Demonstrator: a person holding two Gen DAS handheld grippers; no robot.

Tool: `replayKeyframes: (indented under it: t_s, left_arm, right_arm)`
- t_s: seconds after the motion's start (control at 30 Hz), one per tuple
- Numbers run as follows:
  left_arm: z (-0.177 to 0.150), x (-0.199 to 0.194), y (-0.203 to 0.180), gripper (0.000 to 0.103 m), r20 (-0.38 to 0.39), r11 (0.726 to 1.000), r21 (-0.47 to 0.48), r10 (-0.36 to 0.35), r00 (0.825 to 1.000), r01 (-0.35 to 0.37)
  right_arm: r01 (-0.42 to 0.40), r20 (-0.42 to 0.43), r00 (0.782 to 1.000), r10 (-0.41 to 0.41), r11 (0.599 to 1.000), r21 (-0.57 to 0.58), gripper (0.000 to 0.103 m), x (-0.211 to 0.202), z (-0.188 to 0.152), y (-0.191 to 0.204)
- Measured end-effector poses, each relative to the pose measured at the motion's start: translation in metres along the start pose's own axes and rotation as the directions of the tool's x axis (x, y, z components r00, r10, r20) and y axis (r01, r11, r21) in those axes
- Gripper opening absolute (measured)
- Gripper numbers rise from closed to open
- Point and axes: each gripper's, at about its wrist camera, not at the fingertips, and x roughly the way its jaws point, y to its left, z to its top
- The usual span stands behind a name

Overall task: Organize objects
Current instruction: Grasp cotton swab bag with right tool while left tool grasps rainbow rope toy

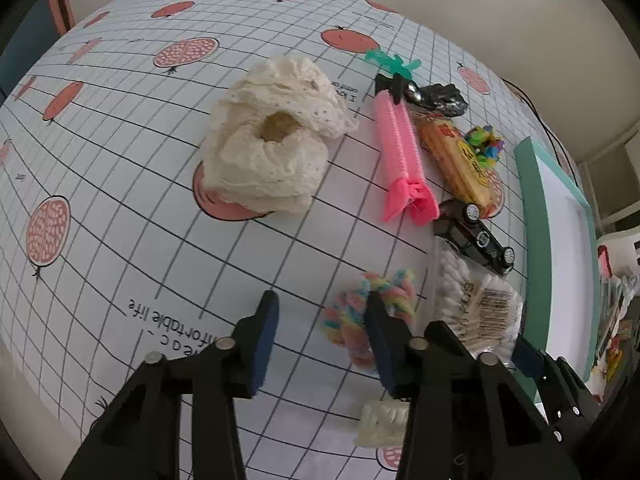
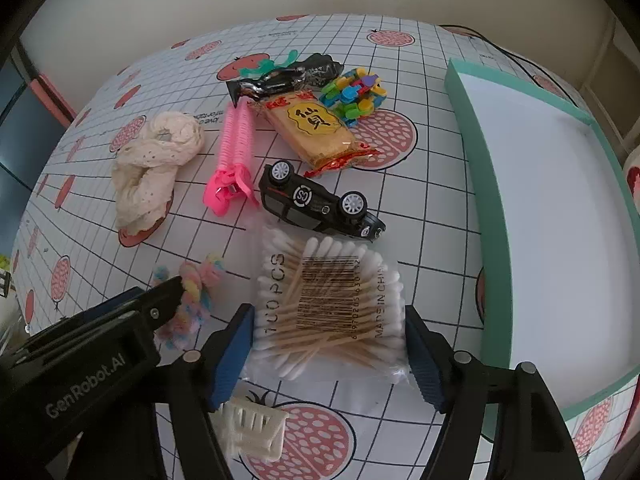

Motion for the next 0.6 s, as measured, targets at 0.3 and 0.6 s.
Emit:
replayKeyframes:
  t_s: [0.3, 0.6]
  left_arm:
    - [-0.002, 0.001, -0.004, 0.016, -0.006, 0.999, 0.007, -0.036, 0.999, 0.037]
    - [0.001, -0.002, -0.007, 0.009, 0.023, 1.000, 0.007, -0.031, 0.999, 0.031]
  right_arm:
    - [0.001, -0.005, 1.000, -0.001, 1.000, -0.024, 0.070, -0.009, -0.012, -0.004]
    - [-0.038, 0.011, 0.999, 0.038, 0.999, 0.012, 0.068, -0.025, -0.028, -0.022]
